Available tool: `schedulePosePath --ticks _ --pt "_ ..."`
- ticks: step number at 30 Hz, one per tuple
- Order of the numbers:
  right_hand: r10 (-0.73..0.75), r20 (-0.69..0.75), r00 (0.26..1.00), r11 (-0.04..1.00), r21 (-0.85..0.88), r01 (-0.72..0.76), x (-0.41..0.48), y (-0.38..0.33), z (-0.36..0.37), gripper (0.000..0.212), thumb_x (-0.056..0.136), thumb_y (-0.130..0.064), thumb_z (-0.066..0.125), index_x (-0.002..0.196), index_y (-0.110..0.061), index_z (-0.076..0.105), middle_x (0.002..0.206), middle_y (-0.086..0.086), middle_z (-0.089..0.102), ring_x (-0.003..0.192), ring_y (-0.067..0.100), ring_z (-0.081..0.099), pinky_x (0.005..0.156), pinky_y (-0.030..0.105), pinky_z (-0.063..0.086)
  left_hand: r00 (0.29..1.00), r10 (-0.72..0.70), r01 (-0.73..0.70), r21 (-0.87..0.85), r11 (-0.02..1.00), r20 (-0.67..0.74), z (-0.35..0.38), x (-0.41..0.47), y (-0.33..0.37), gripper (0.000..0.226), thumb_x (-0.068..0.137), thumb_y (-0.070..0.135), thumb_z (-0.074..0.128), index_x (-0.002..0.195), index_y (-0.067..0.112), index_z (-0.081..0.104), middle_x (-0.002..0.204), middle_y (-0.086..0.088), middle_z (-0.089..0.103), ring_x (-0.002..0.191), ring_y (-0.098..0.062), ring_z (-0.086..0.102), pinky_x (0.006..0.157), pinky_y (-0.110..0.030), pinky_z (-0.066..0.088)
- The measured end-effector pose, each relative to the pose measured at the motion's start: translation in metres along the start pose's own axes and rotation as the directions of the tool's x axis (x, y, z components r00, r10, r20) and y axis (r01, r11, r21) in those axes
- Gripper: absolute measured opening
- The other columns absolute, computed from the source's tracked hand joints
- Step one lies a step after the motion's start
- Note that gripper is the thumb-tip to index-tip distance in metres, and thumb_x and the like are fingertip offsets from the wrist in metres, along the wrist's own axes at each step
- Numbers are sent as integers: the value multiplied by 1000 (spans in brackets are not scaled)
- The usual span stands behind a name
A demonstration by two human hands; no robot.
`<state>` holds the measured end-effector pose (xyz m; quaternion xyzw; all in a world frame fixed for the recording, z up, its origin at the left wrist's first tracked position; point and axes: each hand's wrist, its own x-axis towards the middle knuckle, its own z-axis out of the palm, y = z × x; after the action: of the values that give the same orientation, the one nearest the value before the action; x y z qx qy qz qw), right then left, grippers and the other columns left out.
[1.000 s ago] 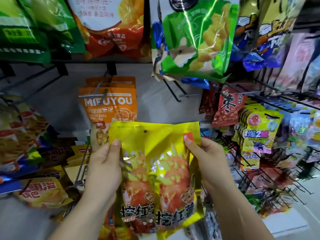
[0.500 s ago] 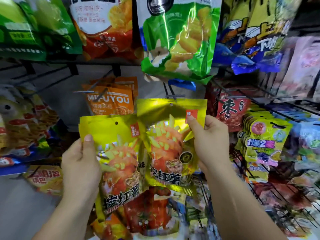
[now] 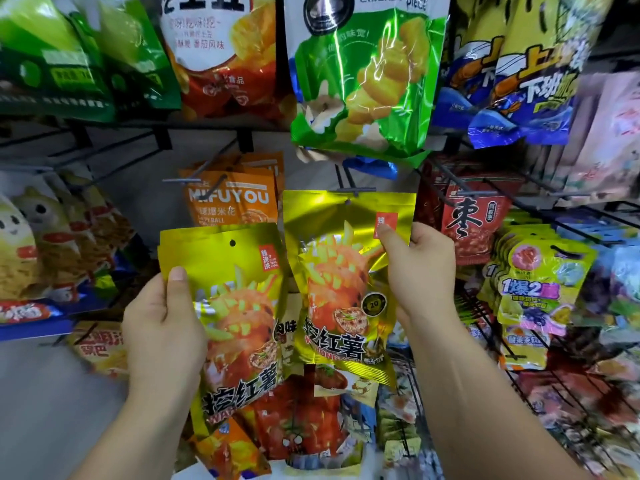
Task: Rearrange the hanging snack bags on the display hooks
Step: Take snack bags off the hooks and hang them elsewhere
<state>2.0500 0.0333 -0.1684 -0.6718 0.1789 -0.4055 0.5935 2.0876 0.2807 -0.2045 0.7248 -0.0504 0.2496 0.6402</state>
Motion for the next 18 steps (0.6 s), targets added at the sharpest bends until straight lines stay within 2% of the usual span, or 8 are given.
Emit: schedulePosePath --ticks 2,4,8,10,12,13,16,18 --pt "-6 -5 1000 1000 -26 6 2 2 2 49 95 -20 74 54 -15 47 48 -13 36 45 10 35 45 46 53 1000 7 -7 9 1000 2 -1 -2 4 46 112 26 41 67 19 46 50 24 53 51 2 50 44 -11 32" --pt "-13 -16 1000 999 -50 12 6 5 5 57 95 -20 73 49 -23 39 43 -16 32 41 5 30 48 33 40 1000 19 -19 9 1000 20 -3 -3 6 47 112 27 41 66 19 45 49 22 51 50 1 48 44 -12 31" --pt "25 -20 999 997 -77 -27 24 13 15 55 93 -22 74 53 -22 36 40 -14 34 43 8 30 56 34 34 998 -7 5 19 1000 61 -10 1 3 49 111 40 42 74 13 57 59 4 60 54 -15 53 53 -35 43" --pt "43 -34 999 994 -97 -46 37 16 22 50 89 -28 75 54 -12 42 43 -10 42 46 22 45 54 40 44 996 -39 38 26 999 75 -11 0 1 49 110 45 43 78 12 61 71 -16 64 68 -42 60 58 -50 53" --pt "46 -50 998 990 -128 -52 48 17 31 37 83 -39 70 66 -8 59 56 4 60 61 41 62 60 58 56 993 -72 70 26 997 97 -11 -2 3 48 110 43 44 81 10 64 78 -26 65 69 -40 65 56 -41 54" --pt "40 -53 998 987 -156 -48 54 17 35 34 83 -41 68 70 -9 64 65 11 65 67 43 65 66 61 57 990 -90 89 15 996 110 -11 -3 5 46 110 41 45 84 10 67 81 -26 68 68 -34 67 57 -37 55" --pt "6 -59 998 973 -229 -20 71 18 43 32 89 -38 70 78 -8 73 74 15 71 76 38 69 73 52 57 978 -145 153 -47 987 153 -5 -5 12 39 108 42 48 90 17 73 87 -25 73 74 -39 69 69 -50 58" --pt "5 -58 998 964 -267 -21 80 20 45 32 91 -38 71 79 -8 74 78 15 73 81 37 69 74 46 56 972 -162 178 -84 980 171 -1 -6 15 37 107 41 51 89 16 72 85 -29 69 70 -45 63 66 -54 56"
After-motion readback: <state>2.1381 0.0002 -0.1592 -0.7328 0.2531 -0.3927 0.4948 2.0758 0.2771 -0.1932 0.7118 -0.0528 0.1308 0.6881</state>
